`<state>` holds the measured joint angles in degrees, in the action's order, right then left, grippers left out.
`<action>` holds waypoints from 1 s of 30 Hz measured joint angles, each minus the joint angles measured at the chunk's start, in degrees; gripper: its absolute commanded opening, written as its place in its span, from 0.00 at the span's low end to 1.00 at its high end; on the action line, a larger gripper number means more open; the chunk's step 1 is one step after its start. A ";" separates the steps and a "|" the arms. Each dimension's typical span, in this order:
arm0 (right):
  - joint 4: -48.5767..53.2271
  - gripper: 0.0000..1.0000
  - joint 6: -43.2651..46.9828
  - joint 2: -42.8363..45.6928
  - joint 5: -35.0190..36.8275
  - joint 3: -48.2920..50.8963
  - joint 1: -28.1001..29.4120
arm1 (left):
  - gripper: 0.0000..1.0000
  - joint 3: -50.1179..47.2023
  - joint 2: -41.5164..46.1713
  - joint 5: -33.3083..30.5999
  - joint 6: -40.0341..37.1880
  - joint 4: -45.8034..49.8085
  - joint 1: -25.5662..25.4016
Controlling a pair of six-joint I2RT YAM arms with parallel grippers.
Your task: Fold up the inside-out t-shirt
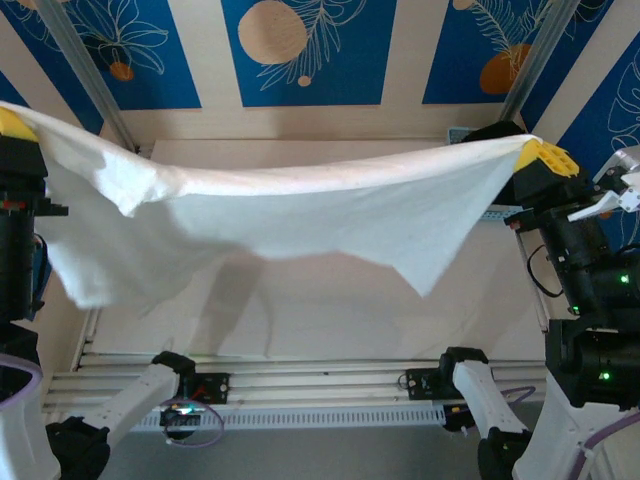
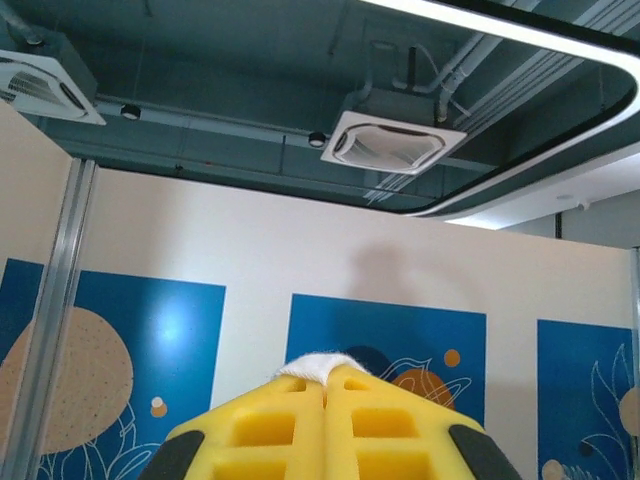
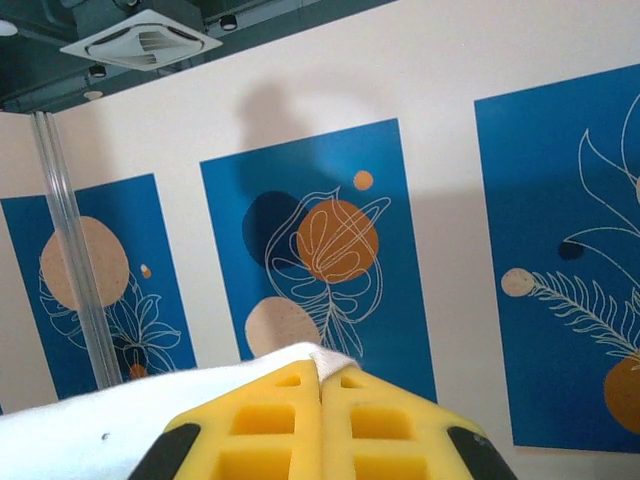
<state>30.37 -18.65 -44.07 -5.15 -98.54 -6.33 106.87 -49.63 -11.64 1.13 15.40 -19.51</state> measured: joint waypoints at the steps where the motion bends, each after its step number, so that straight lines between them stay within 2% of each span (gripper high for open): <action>1: 0.26 0.00 0.22 -0.17 0.07 0.02 0.00 | 0.00 0.61 -1.22 -0.79 -0.28 0.00 0.00; 7: -0.94 0.00 1.86 -3.93 0.90 2.99 0.00 | 0.00 2.32 -13.49 -5.79 -4.63 -1.53 0.04; 12: -6.29 0.00 2.82 -10.88 2.19 11.54 0.33 | 0.00 -2.95 -24.87 -7.04 -6.49 -6.19 2.60; 16: -13.73 0.01 2.93 -20.96 3.34 18.73 1.29 | 0.00 -9.03 -35.56 -6.16 -5.44 -10.34 6.67; 19: -19.50 0.05 2.84 -33.46 4.35 19.76 2.32 | 0.00 -9.27 -46.29 -4.83 -3.13 -13.86 9.11; 21: -22.23 0.08 2.58 -44.65 4.96 16.70 2.97 | 0.17 -6.14 -55.52 -3.41 -1.38 -15.26 10.27; 22: -23.08 0.13 2.21 -50.77 5.22 13.73 3.32 | 0.27 -2.40 -61.42 -2.60 -0.61 -15.04 10.67; 24: -23.56 0.25 1.40 -63.49 6.08 5.62 3.91 | 0.39 8.52 -74.40 -0.85 1.07 -13.86 11.17; 27: -21.90 0.34 0.70 -80.17 7.61 -8.00 4.46 | 0.52 27.58 -92.80 2.49 3.89 -7.56 11.47; 28: -20.87 0.37 0.57 -83.73 8.00 -10.51 4.57 | 0.56 31.43 -97.00 3.82 5.11 -5.03 11.50; 30: -18.78 0.40 0.55 -86.60 8.52 -11.67 4.90 | 0.61 32.74 -100.13 5.95 6.73 -1.05 11.52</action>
<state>11.60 -18.11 -130.67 3.38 -110.21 -1.43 139.61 -149.75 -5.69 7.86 14.35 -7.99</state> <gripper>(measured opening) 0.372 0.575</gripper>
